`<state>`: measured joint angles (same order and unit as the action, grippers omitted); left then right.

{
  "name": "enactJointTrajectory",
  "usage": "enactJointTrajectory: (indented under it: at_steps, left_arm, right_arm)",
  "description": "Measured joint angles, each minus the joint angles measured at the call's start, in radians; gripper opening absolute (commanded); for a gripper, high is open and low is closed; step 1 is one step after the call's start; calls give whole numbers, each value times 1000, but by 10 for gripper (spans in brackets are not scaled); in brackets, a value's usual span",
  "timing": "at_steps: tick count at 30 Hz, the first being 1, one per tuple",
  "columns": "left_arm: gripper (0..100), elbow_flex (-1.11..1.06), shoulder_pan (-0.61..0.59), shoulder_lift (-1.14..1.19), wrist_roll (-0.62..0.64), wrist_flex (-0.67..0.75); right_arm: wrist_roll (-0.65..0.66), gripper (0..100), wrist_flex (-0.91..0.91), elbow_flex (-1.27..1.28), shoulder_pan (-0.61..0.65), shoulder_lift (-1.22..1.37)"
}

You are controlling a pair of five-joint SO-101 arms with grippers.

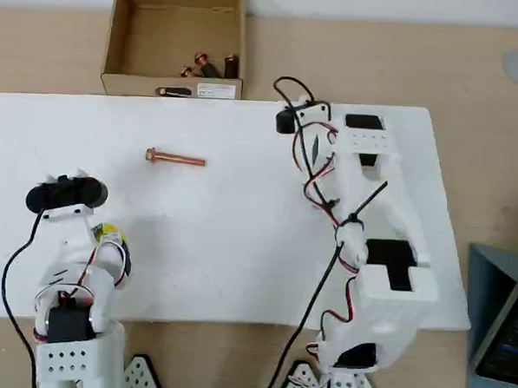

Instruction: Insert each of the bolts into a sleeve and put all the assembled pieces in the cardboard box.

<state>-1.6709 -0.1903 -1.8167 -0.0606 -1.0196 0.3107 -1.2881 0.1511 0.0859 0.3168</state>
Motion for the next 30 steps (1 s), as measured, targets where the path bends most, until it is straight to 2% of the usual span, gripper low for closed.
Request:
enactJointTrajectory:
  at_steps: [4, 18, 30]
  left_arm:
    - [1, 0, 0, 0, 0, 0]
    - [1, 0, 0, 0, 0, 0]
    - [1, 0, 17, 0, 0, 0]
  right_arm:
    - [0, 9, -2, -46, -11, 44]
    - [0, 11, -26, -120, -9, 71]
    - [0, 11, -210, -117, -6, -199]
